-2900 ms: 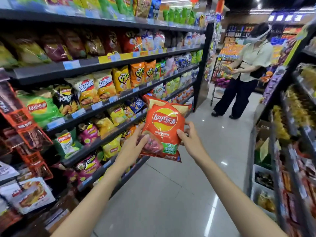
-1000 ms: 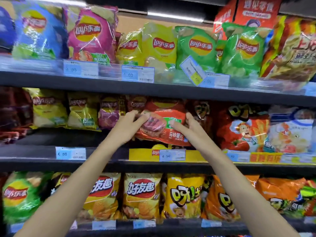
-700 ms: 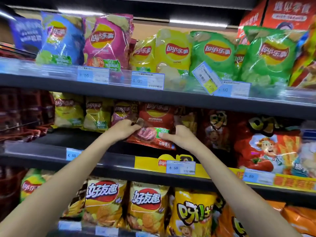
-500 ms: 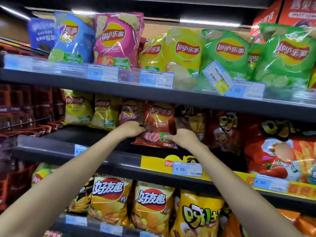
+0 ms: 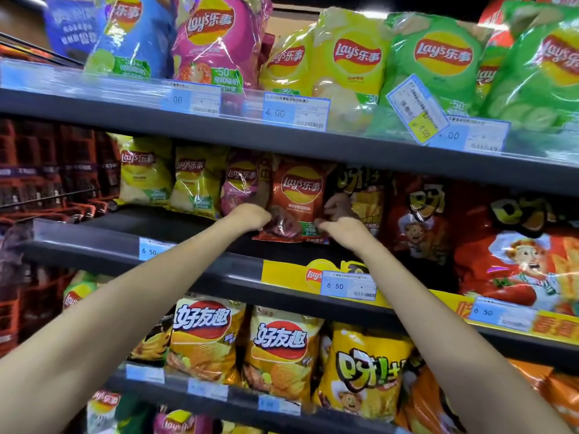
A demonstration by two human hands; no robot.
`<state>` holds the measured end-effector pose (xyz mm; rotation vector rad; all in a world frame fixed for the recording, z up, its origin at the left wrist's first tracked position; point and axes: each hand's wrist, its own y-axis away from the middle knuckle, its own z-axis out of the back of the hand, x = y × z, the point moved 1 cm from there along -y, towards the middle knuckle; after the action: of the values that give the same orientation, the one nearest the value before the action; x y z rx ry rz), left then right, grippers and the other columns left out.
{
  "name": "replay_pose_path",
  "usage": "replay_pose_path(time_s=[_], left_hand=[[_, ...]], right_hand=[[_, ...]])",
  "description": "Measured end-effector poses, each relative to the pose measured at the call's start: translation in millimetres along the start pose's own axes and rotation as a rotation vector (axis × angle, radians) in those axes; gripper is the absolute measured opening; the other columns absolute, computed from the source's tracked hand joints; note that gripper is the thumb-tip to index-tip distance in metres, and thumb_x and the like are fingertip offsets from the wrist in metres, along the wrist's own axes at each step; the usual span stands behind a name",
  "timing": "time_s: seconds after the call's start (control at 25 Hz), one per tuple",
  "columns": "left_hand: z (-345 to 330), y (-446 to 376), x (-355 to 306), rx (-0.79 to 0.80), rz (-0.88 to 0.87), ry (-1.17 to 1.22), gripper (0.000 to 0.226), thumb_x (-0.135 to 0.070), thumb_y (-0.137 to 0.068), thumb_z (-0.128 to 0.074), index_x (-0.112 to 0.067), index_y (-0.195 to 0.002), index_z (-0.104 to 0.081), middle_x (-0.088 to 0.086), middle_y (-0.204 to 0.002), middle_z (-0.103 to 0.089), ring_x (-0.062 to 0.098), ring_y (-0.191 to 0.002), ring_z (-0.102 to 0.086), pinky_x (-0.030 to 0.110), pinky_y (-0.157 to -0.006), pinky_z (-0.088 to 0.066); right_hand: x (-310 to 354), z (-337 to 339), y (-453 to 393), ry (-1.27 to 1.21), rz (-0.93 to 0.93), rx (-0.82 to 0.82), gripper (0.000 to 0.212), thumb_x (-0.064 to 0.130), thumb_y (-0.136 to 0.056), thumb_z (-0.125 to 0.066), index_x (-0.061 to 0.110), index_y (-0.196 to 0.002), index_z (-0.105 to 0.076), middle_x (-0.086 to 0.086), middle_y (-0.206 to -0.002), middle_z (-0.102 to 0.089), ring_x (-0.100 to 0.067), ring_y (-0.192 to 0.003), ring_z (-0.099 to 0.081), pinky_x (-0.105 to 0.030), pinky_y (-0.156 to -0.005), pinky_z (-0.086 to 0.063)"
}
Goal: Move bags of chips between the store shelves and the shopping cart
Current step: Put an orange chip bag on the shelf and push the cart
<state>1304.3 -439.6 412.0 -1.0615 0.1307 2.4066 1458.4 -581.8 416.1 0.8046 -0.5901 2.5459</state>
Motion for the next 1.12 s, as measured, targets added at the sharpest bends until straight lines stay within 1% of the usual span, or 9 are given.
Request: replay_pose_path(time_s=[0.08, 0.2, 0.32, 0.48, 0.56, 0.64, 0.76, 0.96, 1.12], left_hand=[[3, 2, -1, -0.09, -0.101, -0.168, 0.037, -0.018, -0.095, -0.057, 0.0, -0.127, -0.054, 0.024, -0.119, -0.064, 0.039, -0.106, -0.064, 0.039, -0.084, -0.053], [7, 4, 0, -0.236, -0.355, -0.345, 0.041, -0.017, -0.09, -0.062, -0.013, -0.125, -0.042, 0.017, -0.114, -0.061, 0.039, -0.1, -0.062, 0.048, -0.083, -0.053], [8, 11, 0, -0.226, -0.397, -0.461, 0.034, -0.02, -0.089, -0.06, -0.021, -0.121, -0.048, 0.01, -0.118, -0.059, 0.034, -0.102, -0.061, 0.046, -0.082, -0.054], [13, 22, -4, -0.122, -0.425, -0.52, 0.042, -0.025, -0.093, -0.056, -0.029, -0.134, -0.045, 0.009, -0.129, -0.055, 0.034, -0.11, -0.06, 0.046, -0.086, -0.054], [18, 27, -7, -0.07, -0.406, -0.603, 0.044, -0.031, -0.097, -0.053, -0.025, -0.14, -0.043, 0.012, -0.129, -0.057, 0.035, -0.114, -0.059, 0.044, -0.088, -0.051], [23, 36, -10, -0.048, -0.386, -0.66, 0.042, -0.036, -0.099, -0.052, -0.016, -0.135, -0.049, 0.015, -0.128, -0.06, 0.036, -0.116, -0.058, 0.043, -0.091, -0.046], [29, 59, -10, -0.055, -0.44, -0.663, 0.041, -0.035, -0.098, -0.056, -0.013, -0.132, -0.051, 0.015, -0.129, -0.058, 0.037, -0.117, -0.057, 0.046, -0.091, -0.046], [41, 103, -6, -0.175, -0.653, -0.615, 0.042, -0.028, -0.098, -0.054, -0.02, -0.138, -0.047, 0.01, -0.129, -0.057, 0.033, -0.114, -0.059, 0.043, -0.082, -0.05], [48, 150, 10, -0.212, -0.725, -0.576, 0.038, -0.029, -0.097, -0.053, -0.023, -0.134, -0.05, 0.005, -0.127, -0.059, 0.03, -0.111, -0.061, 0.045, -0.08, -0.055]], right_hand=[[0, 0, 0, -0.055, 0.127, -0.049, 0.02, 0.017, -0.09, -0.065, 0.019, -0.1, -0.048, -0.011, -0.117, -0.06, -0.029, -0.109, -0.058, -0.041, -0.094, -0.048], [-2, -1, 1, -0.025, 0.196, 0.011, 0.025, 0.012, -0.091, -0.064, 0.026, -0.109, -0.053, -0.007, -0.13, -0.056, -0.028, -0.113, -0.057, -0.044, -0.097, -0.049], [-5, -2, 2, 0.01, 0.175, 0.054, 0.032, 0.017, -0.093, -0.06, 0.035, -0.118, -0.051, -0.008, -0.133, -0.057, -0.03, -0.111, -0.06, -0.048, -0.097, -0.05], [8, 10, 16, 0.068, 0.152, 0.07, 0.039, 0.018, -0.097, -0.057, 0.03, -0.133, -0.05, -0.01, -0.136, -0.055, -0.029, -0.116, -0.059, -0.043, -0.098, -0.05], [13, 20, 25, 0.098, 0.155, 0.037, 0.028, 0.021, -0.098, -0.057, 0.025, -0.126, -0.055, -0.009, -0.124, -0.06, -0.026, -0.116, -0.057, -0.034, -0.095, -0.047], [14, 26, 39, 0.171, 0.122, -0.015, 0.011, 0.026, -0.099, -0.056, 0.017, -0.104, -0.062, -0.006, -0.101, -0.063, -0.026, -0.104, -0.057, -0.029, -0.079, -0.041], [22, 24, 67, 0.239, 0.173, -0.132, 0.026, 0.029, -0.099, -0.055, 0.015, -0.119, -0.062, -0.009, -0.111, -0.066, -0.027, -0.108, -0.059, -0.033, -0.085, -0.047], [47, 7, 121, 0.273, 0.352, -0.362, 0.017, 0.025, -0.099, -0.052, 0.024, -0.114, -0.059, 0.001, -0.107, -0.062, -0.017, -0.102, -0.057, -0.038, -0.079, -0.052], [60, -3, 163, 0.333, 0.356, -0.28, 0.015, 0.027, -0.099, -0.053, 0.023, -0.112, -0.06, 0.002, -0.106, -0.059, -0.019, -0.101, -0.055, -0.04, -0.079, -0.051]])
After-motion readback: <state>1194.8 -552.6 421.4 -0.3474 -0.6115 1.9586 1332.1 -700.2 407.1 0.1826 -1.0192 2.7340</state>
